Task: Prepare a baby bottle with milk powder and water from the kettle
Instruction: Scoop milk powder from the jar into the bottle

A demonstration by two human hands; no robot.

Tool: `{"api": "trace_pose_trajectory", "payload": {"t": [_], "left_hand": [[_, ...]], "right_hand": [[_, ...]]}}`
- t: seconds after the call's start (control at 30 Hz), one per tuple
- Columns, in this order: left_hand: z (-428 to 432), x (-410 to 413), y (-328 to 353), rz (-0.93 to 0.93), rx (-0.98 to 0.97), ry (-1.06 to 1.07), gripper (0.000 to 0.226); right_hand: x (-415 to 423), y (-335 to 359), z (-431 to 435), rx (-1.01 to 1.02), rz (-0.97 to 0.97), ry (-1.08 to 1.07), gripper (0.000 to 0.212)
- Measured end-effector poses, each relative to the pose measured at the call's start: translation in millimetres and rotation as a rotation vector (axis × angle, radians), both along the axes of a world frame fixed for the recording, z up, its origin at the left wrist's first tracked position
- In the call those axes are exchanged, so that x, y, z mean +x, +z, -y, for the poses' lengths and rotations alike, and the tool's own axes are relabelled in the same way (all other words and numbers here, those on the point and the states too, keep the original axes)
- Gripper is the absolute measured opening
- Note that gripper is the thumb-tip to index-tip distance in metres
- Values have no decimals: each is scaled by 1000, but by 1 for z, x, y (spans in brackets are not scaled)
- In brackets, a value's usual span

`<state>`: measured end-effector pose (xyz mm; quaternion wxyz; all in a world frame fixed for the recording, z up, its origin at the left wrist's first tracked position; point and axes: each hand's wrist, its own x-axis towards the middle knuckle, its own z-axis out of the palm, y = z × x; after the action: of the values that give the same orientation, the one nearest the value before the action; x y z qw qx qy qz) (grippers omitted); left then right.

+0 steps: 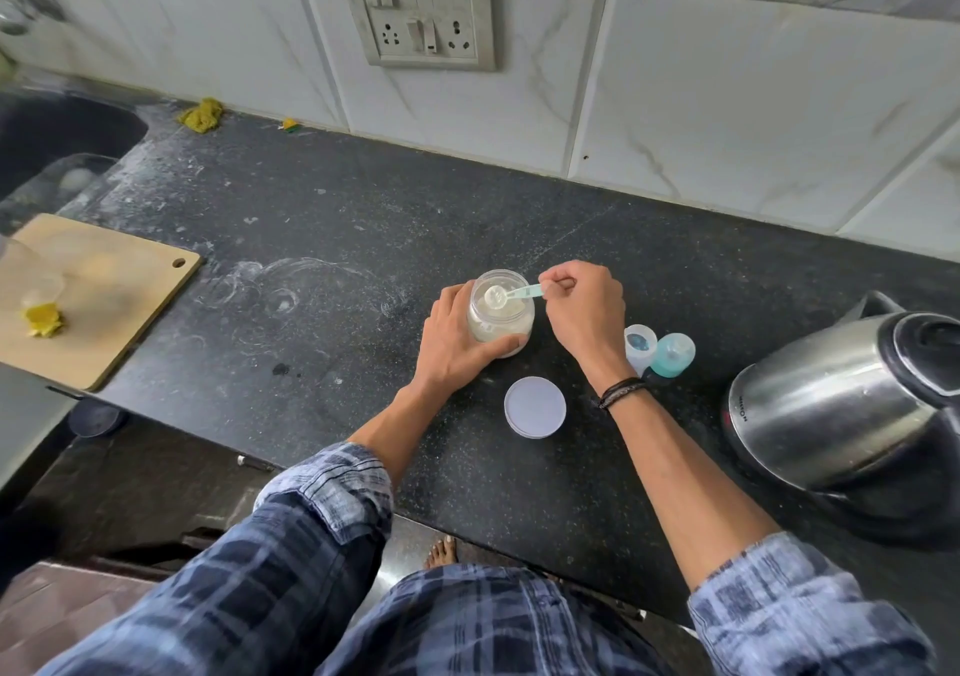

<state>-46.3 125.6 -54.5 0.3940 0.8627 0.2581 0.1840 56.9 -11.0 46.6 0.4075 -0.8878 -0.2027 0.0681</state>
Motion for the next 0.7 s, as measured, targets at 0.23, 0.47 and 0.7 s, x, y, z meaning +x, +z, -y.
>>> {"api": "trace_pose_trajectory", "payload": {"t": [0.23,0.47,0.7], "left_hand": [[0,-1,2,-20,12,-3,90],[0,-1,3,-11,3,-9,91],[1,-1,3,-11,13,-4,92]], "right_hand": [[-3,9,-17,-124,0,122,13],[-13,14,-31,-117,10,158,14],[-17,16,-32,-84,-16,133,16]]}}
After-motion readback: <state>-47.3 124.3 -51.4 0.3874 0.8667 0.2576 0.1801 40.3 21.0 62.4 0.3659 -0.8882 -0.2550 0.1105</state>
